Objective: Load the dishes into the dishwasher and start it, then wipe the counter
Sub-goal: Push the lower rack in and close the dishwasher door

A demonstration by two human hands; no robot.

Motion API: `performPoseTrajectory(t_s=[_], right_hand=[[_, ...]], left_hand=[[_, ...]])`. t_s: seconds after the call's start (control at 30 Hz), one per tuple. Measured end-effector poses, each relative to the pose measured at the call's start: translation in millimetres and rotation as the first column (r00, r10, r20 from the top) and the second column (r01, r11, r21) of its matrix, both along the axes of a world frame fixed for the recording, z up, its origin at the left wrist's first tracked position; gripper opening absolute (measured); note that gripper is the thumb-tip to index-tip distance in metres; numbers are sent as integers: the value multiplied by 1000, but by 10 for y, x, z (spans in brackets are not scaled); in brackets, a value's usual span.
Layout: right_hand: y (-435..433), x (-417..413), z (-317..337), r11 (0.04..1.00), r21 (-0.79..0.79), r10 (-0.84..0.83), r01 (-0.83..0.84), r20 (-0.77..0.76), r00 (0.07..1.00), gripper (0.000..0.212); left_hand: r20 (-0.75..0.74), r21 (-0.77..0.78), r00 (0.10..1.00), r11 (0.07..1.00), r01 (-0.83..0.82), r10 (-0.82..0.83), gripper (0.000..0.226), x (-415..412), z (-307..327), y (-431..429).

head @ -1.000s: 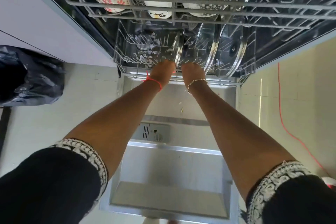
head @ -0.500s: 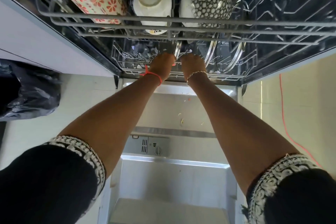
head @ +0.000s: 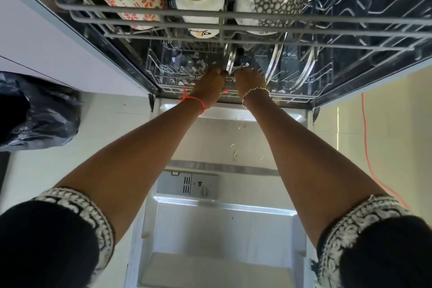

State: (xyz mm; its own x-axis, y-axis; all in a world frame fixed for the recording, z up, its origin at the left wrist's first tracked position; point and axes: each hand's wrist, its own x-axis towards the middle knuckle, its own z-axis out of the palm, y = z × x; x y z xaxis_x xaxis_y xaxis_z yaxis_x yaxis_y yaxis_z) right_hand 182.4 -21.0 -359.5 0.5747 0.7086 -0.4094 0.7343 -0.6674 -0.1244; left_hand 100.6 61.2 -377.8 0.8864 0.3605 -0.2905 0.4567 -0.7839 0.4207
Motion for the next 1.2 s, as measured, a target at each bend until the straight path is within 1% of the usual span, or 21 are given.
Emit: performPoseTrajectory(t_s=[0.07,0.1,0.13,0.2,0.3,0.4,0.6,0.67,0.83,0.9,0.97,1.07,1.2], right_hand=[[-94,-78,-105,998,53,19,-19,9,1000,44],[-201,-166,-142,995,97,22,-25,29,999,51],[-329,-269,-166,991,127,26,-32,47,999,56],[-629,-505,-169,990,133,49,-56,56,997,58],[-964,-804,-151,988,66,136,-140,64,989,57],[-1223,-1078,-101,990,20,142,-143,13,990,63],[-1727,-1636,124,989,31,142,-141,-34,989,68],[-1881,-1791,192,987,31,158,-157,-32,987,69],[-2213,-2145,279,982,18,186,-186,-7,982,73],[-2322,-2262,280,984,18,175,-174,-15,985,73],[-2435,-2429,265,987,15,160,-160,-31,987,73],[-2620,-2697,187,990,0,140,-140,-59,988,72],[-2961,-3141,17,996,-15,87,-89,-120,989,69]], left_hand=[[81,90,992,992,90,-98,64,-213,8,-24],[112,139,984,983,121,-137,69,-351,31,-46],[105,185,980,971,150,-172,73,-481,31,-66],[47,245,976,949,197,-215,74,-753,62,-162],[-6,236,981,953,191,-196,74,-1081,127,-387],[-45,214,982,958,190,-184,74,-1380,173,-665],[-12,229,986,959,164,-166,73,-1918,284,-1236],[-8,251,988,956,150,-153,73,-2080,308,-1393],[12,231,993,967,110,-116,73,-2480,373,-1765],[12,220,994,970,105,-110,74,-2643,387,-1886],[-24,221,995,970,99,-96,75,-2838,357,-2016],[-58,234,991,963,131,-121,75,-3142,283,-2189],[-110,166,986,976,142,-125,75,-3546,128,-2480]])
